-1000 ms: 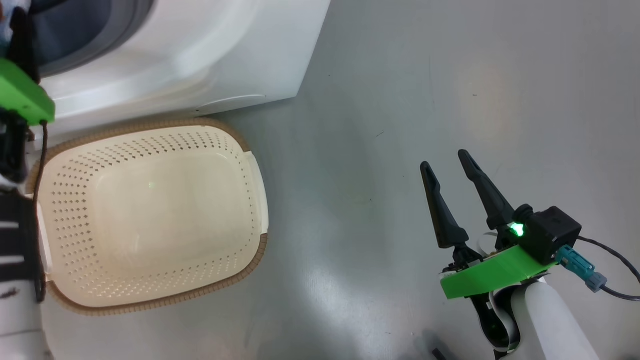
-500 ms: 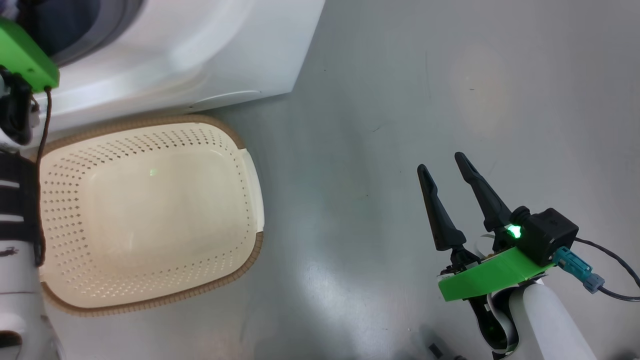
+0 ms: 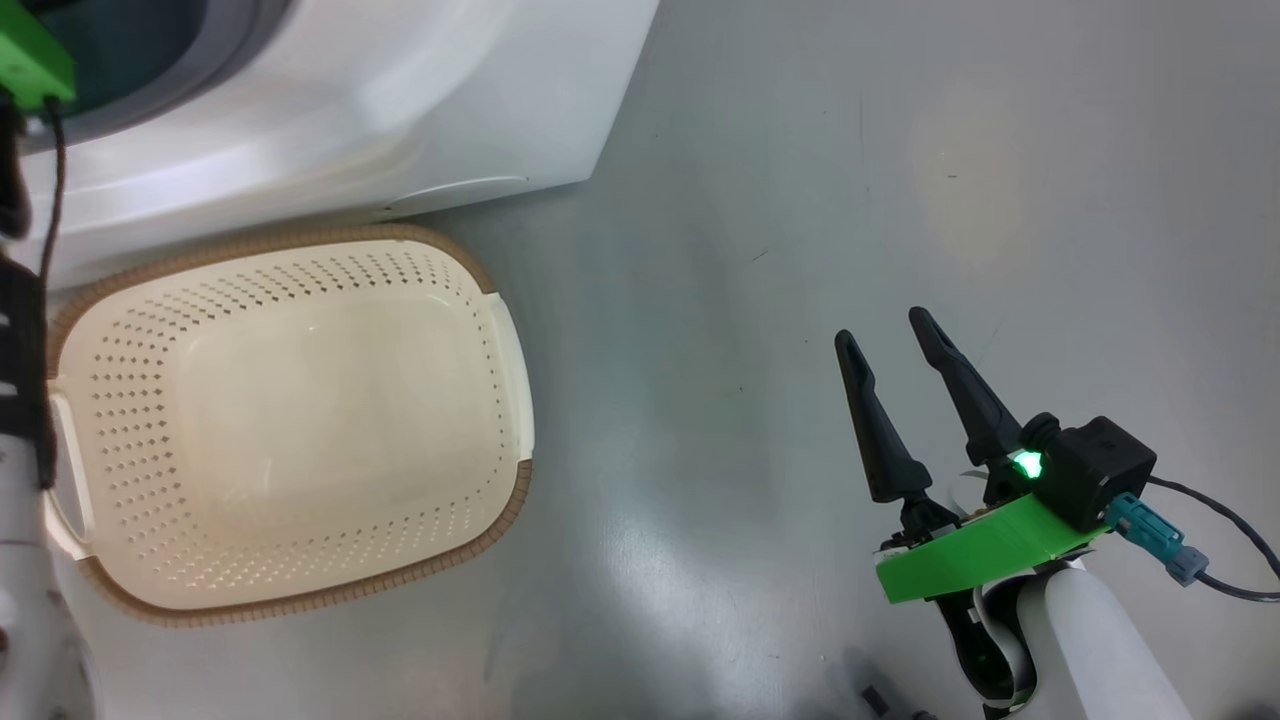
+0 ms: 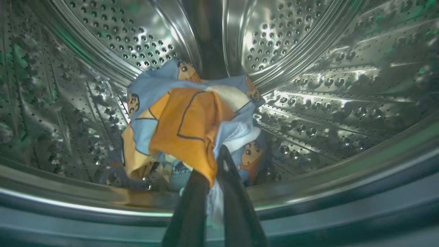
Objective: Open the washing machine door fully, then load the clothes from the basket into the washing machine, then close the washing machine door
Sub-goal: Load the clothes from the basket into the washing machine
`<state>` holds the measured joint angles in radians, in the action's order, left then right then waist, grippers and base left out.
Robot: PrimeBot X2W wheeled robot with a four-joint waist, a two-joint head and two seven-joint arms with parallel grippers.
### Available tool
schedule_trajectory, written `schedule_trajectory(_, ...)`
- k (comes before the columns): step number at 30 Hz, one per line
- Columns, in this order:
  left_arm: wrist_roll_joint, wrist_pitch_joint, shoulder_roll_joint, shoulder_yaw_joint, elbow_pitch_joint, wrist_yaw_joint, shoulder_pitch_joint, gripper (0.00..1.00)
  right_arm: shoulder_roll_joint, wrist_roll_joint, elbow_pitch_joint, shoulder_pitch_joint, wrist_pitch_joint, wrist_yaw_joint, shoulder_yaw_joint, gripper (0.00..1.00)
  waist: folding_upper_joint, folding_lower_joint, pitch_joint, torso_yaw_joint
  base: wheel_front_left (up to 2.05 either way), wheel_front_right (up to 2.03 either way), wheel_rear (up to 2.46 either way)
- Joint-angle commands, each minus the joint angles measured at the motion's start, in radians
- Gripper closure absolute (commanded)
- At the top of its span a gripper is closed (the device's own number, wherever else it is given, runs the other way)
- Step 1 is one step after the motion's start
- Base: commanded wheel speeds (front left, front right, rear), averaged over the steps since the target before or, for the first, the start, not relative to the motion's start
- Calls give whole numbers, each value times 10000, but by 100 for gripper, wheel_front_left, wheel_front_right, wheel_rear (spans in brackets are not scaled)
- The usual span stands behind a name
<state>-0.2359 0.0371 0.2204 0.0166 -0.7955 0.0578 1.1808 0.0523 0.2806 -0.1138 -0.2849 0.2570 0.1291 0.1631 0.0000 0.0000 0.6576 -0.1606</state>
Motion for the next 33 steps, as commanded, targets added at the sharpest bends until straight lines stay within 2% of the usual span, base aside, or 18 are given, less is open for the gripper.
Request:
schedule_trajectory(1, 114, 164, 486, 107, 136, 42, 157, 100, -21, 23, 165, 328, 48, 16, 275, 0, 0, 0, 0, -3, 0, 0, 0)
schedule_trajectory(8, 194, 981, 724, -114, -242, 237, 877, 100, -21, 34, 183, 404, 48, 16, 317, 0, 0, 0, 268, -208, 0, 0, 0)
schedule_trajectory(23, 144, 1544, 1441, -365, -831, 481, 2618, 100, -21, 274, 336, 323, 48, 16, 622, 0, 0, 0, 1690, -720, 0, 0, 0)
schedule_trajectory(33, 176, 2186, 1770, -1097, 9, 699, 3697, 100, -21, 444, 290, 310, 48, 16, 759, 0, 0, 0, 2144, -978, 0, 0, 0)
